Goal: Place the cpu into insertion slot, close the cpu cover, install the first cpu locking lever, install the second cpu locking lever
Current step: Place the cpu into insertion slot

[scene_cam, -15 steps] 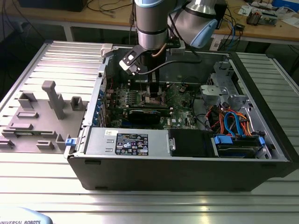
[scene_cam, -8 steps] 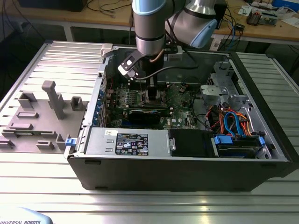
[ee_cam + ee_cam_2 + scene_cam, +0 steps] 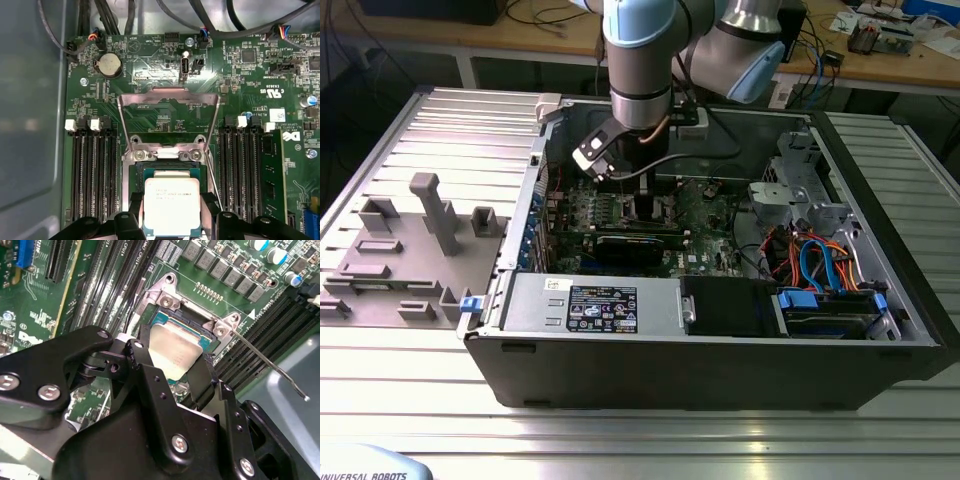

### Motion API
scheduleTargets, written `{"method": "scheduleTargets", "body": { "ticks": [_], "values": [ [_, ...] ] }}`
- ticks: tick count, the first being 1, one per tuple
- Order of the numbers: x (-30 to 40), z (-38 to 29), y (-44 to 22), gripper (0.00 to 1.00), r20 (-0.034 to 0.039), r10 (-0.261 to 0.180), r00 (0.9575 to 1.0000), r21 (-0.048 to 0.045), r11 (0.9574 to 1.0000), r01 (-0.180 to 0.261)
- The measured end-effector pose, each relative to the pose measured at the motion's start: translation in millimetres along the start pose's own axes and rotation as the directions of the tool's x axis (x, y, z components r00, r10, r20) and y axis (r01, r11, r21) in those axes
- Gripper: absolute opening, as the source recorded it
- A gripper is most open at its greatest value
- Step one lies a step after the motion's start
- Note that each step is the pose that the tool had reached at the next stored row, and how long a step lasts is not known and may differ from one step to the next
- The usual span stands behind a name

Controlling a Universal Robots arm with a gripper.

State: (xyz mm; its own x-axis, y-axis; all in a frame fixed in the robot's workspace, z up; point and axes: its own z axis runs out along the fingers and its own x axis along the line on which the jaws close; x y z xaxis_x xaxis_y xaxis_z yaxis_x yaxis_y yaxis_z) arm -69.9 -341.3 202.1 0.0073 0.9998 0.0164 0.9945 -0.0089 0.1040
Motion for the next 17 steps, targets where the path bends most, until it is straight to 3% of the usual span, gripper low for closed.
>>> {"method": "scheduleTargets", "body": {
  "ticks": [6, 12, 17],
  "values": [
    [0.2, 1.7, -0.2, 0.54, 0.0025, 0.001, 1.0000, 0.0000, 1.0000, -0.001],
    [3.7, 2.3, 0.0, 0.54, 0.0187, -0.005, 0.9998, 0.0000, 1.0000, 0.005],
    [3.7, 2.3, 0.0, 0.54, 0.0186, -0.005, 0.9998, -0.0001, 1.0000, 0.005]
  ]
}}
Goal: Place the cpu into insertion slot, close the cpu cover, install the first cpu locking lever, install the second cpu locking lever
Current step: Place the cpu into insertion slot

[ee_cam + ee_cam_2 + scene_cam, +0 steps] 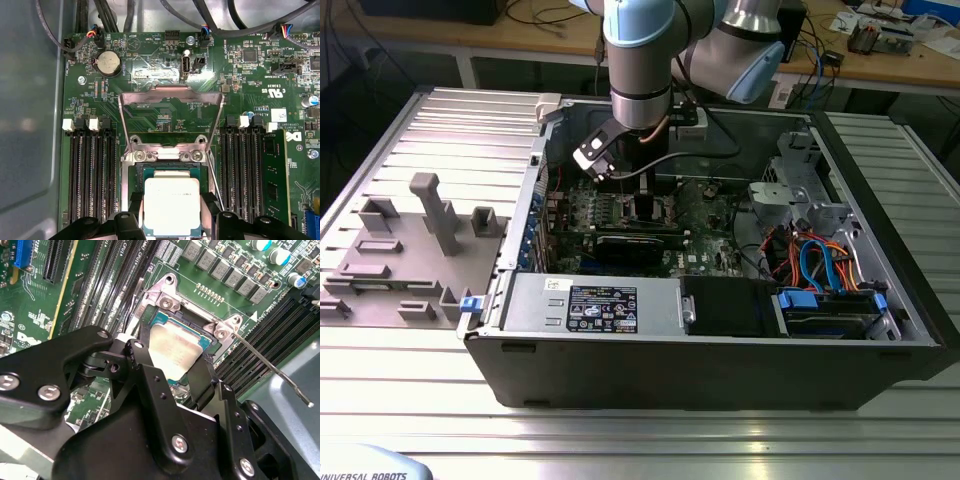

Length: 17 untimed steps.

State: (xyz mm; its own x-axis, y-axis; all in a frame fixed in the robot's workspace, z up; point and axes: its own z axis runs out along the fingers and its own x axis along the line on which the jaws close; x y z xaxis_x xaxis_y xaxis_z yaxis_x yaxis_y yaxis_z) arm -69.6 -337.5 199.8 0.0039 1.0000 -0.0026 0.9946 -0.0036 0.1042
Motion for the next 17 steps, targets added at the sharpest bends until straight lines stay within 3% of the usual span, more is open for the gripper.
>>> {"method": "scheduleTargets", "body": {
  "ticks": [17],
  "values": [
    [0.1, -1.1, 0.1, 0.54, -0.0043, -0.009, 0.9999, -0.0001, 1.0000, 0.009]
  ]
}}
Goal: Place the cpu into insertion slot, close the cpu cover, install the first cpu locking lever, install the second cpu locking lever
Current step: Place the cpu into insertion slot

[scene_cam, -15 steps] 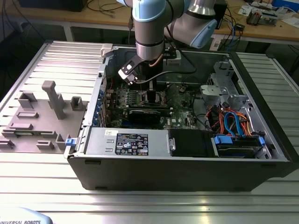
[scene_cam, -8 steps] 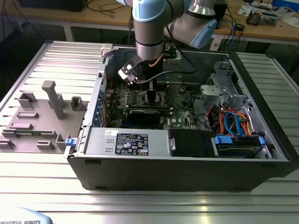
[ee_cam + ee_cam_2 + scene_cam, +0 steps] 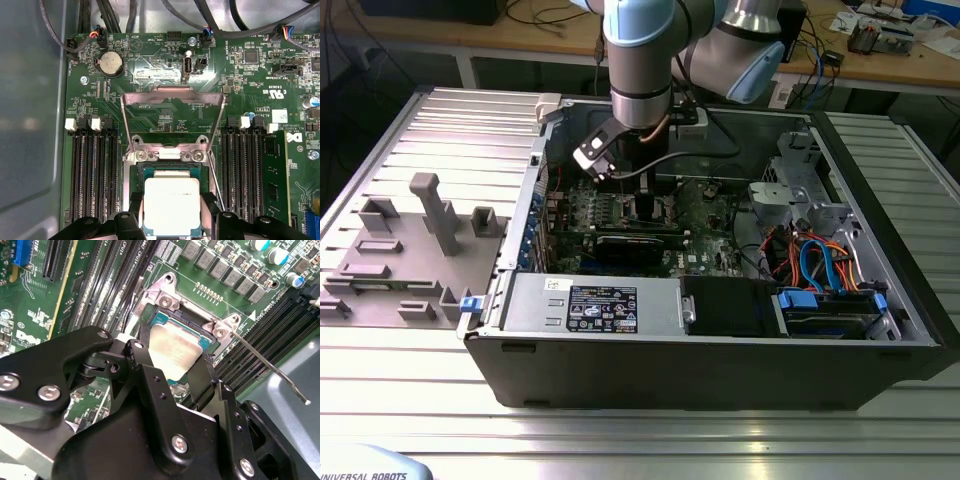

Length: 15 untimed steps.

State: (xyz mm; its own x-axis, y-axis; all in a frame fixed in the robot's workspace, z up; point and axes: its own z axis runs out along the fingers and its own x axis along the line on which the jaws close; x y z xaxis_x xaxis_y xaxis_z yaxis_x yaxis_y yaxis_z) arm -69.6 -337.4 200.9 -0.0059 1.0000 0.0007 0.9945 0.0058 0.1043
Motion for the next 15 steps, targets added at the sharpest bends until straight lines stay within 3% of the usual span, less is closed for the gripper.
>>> {"method": "scheduleTargets", "body": {
  "ticks": [15],
  "values": [
    [0.7, 4.6, 0.0, 0.54, -0.0016, -0.014, 0.9999, 0.0001, 0.9999, 0.014]
  ]
}}
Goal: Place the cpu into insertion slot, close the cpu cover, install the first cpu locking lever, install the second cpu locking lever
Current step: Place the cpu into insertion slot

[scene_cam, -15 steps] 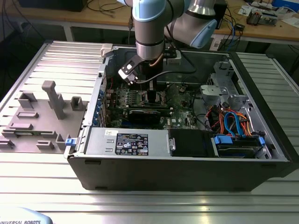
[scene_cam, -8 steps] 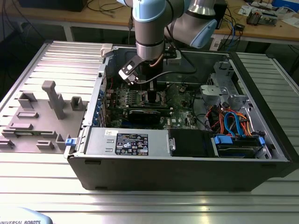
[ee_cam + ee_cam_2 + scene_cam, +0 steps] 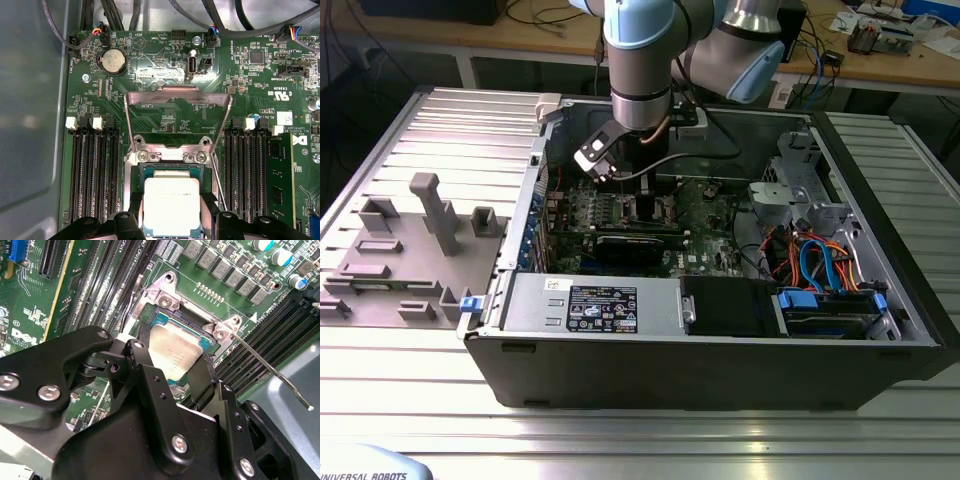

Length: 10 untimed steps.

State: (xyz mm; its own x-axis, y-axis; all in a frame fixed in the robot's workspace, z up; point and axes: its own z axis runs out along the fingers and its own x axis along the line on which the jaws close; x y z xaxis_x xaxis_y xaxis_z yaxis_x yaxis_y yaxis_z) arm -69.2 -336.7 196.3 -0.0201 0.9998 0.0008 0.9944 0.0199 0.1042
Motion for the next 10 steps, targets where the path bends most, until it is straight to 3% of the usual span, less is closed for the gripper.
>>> {"method": "scheduleTargets", "body": {
  "ticks": [4, 5, 10],
  "values": [
    [0.1, 0.5, 0.0, 0.54, -0.0006, 0.000, 1.0000, -0.0005, 1.0000, 0.000],
    [0.1, 0.6, 0.0, 0.61, -0.0008, 0.000, 1.0000, -0.0006, 1.0000, 0.000],
    [0.0, -1.1, 0.1, 0.61, -0.0004, 0.000, 1.0000, 0.0008, 1.0000, 0.000]
  ]
}}
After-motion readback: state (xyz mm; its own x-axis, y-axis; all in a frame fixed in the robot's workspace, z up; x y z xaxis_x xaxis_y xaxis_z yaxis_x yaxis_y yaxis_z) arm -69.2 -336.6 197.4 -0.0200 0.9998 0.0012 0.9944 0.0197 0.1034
